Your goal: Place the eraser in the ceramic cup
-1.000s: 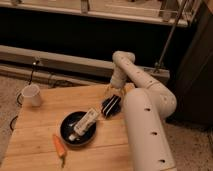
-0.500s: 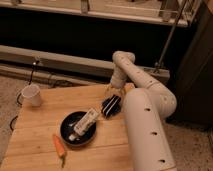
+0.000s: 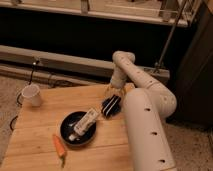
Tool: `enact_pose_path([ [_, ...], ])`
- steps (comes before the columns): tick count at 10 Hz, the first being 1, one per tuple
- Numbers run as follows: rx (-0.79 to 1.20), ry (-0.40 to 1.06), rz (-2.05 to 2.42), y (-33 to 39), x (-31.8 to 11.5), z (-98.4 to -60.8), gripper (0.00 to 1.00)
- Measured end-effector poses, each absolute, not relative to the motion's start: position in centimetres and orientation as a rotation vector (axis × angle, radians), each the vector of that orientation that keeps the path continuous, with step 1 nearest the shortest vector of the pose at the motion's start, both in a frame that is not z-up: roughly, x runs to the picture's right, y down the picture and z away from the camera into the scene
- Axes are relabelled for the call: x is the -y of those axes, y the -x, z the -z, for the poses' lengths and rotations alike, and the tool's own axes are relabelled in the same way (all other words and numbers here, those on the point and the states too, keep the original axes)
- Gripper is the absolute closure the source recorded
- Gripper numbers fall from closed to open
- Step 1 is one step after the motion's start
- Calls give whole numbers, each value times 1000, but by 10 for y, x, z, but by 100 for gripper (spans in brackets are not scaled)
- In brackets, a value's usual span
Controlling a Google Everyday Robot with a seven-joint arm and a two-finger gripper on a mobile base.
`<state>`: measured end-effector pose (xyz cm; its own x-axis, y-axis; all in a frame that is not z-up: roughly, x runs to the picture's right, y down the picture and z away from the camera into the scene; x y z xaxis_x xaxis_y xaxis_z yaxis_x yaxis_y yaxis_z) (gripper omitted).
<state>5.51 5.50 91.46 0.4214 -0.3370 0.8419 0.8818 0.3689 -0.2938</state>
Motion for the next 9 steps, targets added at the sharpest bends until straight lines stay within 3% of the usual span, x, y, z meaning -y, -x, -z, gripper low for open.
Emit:
enact_pose_path([
  [2,788,835,904,-51,-55,-913,23],
  [3,797,829,916,-49,-55,-913,30],
  [9,802,869,932,-53,-65,-916,92],
])
